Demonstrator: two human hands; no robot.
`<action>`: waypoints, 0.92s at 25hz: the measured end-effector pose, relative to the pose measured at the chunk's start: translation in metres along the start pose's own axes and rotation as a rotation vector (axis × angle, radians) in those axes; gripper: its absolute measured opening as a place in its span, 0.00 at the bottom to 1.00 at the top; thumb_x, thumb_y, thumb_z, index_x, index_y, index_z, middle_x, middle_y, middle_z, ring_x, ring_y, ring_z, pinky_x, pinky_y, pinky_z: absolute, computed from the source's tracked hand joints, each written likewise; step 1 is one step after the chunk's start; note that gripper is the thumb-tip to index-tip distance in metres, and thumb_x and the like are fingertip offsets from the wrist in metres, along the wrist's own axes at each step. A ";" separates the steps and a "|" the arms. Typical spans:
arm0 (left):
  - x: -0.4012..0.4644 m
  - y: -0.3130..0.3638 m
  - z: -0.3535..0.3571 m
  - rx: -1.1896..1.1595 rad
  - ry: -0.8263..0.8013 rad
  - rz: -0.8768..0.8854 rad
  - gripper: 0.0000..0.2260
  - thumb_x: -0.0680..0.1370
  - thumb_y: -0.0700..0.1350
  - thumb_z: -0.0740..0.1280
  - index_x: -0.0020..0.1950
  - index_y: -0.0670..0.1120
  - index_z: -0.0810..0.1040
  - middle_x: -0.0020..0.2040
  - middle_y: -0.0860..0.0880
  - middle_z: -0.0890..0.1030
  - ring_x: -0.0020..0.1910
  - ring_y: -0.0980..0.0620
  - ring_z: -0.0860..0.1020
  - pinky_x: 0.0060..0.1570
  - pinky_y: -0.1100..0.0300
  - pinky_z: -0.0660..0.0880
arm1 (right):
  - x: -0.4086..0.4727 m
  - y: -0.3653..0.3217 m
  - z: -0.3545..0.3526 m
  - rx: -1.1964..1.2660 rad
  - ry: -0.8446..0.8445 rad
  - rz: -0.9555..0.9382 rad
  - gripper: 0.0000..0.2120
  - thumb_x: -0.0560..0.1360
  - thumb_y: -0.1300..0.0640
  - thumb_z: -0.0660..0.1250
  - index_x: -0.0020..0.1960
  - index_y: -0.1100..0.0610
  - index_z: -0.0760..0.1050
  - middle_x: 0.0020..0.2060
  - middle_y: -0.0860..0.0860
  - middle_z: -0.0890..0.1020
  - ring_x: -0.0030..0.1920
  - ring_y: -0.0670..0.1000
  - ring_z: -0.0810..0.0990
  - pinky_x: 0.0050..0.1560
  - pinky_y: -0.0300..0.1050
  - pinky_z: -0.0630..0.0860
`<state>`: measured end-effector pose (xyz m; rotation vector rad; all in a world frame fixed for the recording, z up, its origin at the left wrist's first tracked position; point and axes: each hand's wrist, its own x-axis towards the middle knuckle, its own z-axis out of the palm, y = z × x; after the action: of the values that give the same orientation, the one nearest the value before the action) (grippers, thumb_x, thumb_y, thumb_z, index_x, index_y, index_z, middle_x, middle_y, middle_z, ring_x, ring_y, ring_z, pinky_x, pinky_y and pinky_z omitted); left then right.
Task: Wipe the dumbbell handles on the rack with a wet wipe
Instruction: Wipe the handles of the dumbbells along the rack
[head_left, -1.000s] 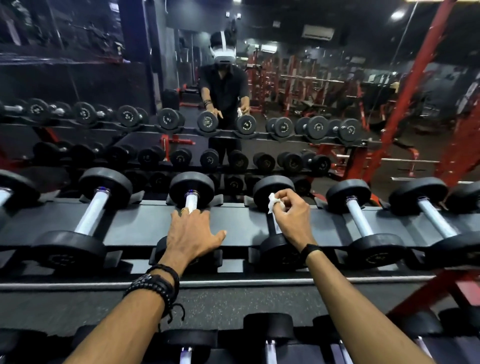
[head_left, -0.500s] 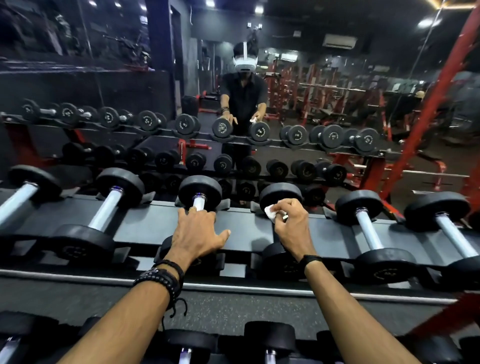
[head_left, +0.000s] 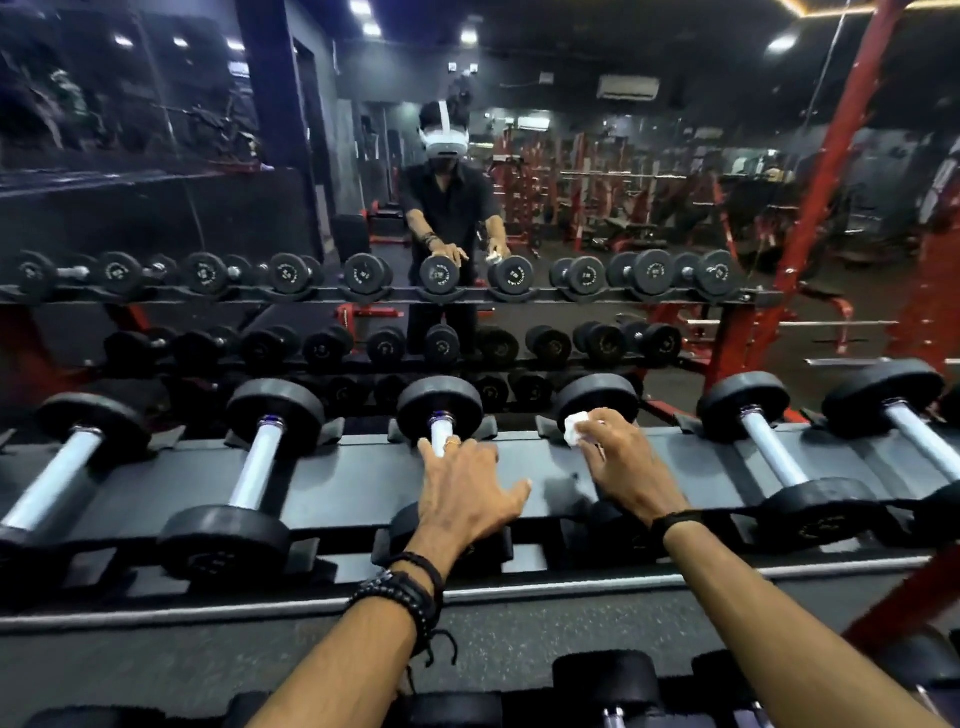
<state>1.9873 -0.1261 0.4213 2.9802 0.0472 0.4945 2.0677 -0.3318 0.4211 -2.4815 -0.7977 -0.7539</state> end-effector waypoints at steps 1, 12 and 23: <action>0.000 -0.002 -0.002 -0.041 0.001 0.021 0.27 0.72 0.68 0.56 0.56 0.49 0.79 0.53 0.50 0.81 0.58 0.47 0.74 0.63 0.41 0.60 | -0.001 -0.003 0.000 -0.025 -0.027 0.025 0.08 0.72 0.67 0.68 0.50 0.61 0.78 0.50 0.58 0.78 0.46 0.62 0.79 0.43 0.44 0.72; -0.026 -0.222 -0.033 0.027 0.044 0.044 0.42 0.75 0.72 0.37 0.65 0.45 0.75 0.61 0.45 0.77 0.63 0.42 0.73 0.61 0.37 0.66 | -0.006 -0.054 0.014 0.122 0.125 0.078 0.05 0.73 0.61 0.72 0.49 0.59 0.80 0.47 0.54 0.83 0.47 0.51 0.81 0.51 0.43 0.77; -0.026 -0.259 -0.030 -0.032 -0.002 -0.188 0.35 0.74 0.71 0.47 0.70 0.51 0.70 0.67 0.49 0.73 0.64 0.47 0.72 0.64 0.46 0.65 | 0.055 -0.111 0.068 0.337 -0.963 0.557 0.09 0.74 0.53 0.72 0.42 0.54 0.73 0.29 0.48 0.72 0.26 0.43 0.69 0.24 0.34 0.69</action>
<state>1.9501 0.1329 0.4089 2.9065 0.3123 0.4648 2.0603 -0.1906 0.4282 -2.4696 -0.3918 0.7611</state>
